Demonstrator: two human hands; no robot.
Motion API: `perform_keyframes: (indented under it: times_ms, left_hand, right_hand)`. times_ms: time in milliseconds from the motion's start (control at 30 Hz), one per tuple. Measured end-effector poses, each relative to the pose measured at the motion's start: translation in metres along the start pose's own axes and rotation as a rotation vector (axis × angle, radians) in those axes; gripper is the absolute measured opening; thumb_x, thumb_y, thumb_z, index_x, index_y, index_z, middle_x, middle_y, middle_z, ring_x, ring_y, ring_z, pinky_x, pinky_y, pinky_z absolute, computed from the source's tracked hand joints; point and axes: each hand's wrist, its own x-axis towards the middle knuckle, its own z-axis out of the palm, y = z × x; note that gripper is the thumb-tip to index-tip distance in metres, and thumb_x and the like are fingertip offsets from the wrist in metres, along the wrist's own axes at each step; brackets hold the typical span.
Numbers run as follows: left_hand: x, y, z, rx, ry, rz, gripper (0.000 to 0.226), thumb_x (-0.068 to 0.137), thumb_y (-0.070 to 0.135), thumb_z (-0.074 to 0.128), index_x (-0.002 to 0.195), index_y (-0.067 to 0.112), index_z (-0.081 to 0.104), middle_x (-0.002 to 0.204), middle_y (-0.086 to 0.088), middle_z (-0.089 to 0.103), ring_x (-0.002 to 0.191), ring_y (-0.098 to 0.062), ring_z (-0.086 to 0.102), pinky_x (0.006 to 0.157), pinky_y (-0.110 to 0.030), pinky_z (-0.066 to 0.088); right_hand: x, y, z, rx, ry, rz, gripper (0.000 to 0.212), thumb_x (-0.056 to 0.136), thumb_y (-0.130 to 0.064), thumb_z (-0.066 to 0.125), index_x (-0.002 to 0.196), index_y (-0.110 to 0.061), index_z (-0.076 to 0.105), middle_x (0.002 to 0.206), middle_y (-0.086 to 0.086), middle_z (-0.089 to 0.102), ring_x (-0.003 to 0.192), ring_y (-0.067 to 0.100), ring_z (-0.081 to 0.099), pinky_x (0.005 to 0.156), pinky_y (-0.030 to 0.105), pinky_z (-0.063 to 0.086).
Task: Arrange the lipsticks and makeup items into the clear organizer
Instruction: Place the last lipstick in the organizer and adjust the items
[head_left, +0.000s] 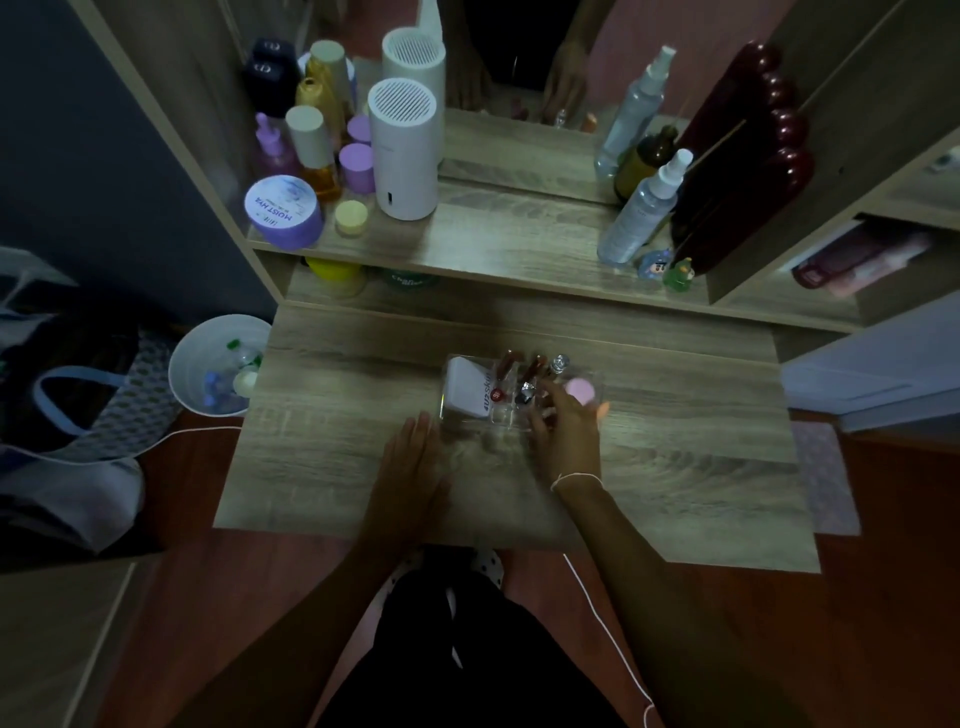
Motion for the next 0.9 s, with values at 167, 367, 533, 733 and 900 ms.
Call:
perform_keyframes:
  times_ms: [167, 367, 533, 733, 900]
  left_hand:
    - [-0.009, -0.004, -0.005, -0.059, 0.09, -0.007, 0.067, 0.098, 0.048, 0.013, 0.142, -0.002, 0.023, 0.149, -0.029, 0.023, 0.139, -0.038, 0.013, 0.11, -0.053, 0.016]
    - [0.019, 0.011, -0.02, -0.089, 0.349, 0.078, 0.046, 0.089, 0.023, 0.043, 0.129, 0.0, 0.047, 0.123, -0.025, 0.057, 0.122, -0.03, 0.041, 0.106, -0.059, 0.031]
    - [0.062, 0.034, -0.036, -0.079, 0.34, 0.083, 0.036, 0.086, 0.026, 0.064, 0.112, 0.002, 0.062, 0.093, -0.017, 0.068, 0.09, -0.032, 0.061, 0.088, -0.051, 0.044]
    - [0.082, 0.048, -0.028, -0.099, 0.255, 0.063, 0.027, 0.086, 0.024, 0.067, 0.108, 0.01, 0.064, 0.096, -0.012, 0.07, 0.096, -0.029, 0.061, 0.098, -0.052, 0.037]
    - [0.09, 0.053, -0.024, -0.134, 0.283, 0.066, 0.016, 0.084, 0.015, 0.07, 0.098, 0.01, 0.067, 0.086, -0.01, 0.07, 0.086, -0.028, 0.063, 0.09, -0.05, 0.042]
  right_hand:
    - [0.002, -0.007, 0.002, -0.029, 0.086, 0.033, 0.022, 0.083, -0.016, 0.07, 0.103, -0.012, 0.062, 0.093, 0.01, 0.07, 0.076, 0.017, 0.061, 0.071, 0.024, 0.043]
    - [-0.009, -0.002, 0.008, 0.048, 0.072, 0.194, 0.022, 0.083, -0.022, 0.07, 0.095, -0.016, 0.052, 0.085, 0.006, 0.062, 0.078, 0.025, 0.064, 0.072, 0.026, 0.043]
    - [-0.018, 0.005, 0.014, 0.041, 0.016, 0.176, 0.019, 0.081, -0.019, 0.071, 0.088, -0.018, 0.054, 0.091, 0.007, 0.069, 0.079, 0.023, 0.066, 0.069, 0.027, 0.046]
    - [-0.021, 0.011, 0.016, -0.002, -0.023, 0.139, 0.022, 0.082, -0.017, 0.066, 0.104, -0.012, 0.064, 0.106, 0.011, 0.067, 0.092, 0.026, 0.065, 0.077, 0.03, 0.048]
    - [-0.02, 0.014, 0.016, -0.021, -0.033, 0.131, 0.023, 0.083, -0.017, 0.065, 0.105, -0.01, 0.066, 0.109, 0.012, 0.066, 0.094, 0.029, 0.065, 0.083, 0.037, 0.052]
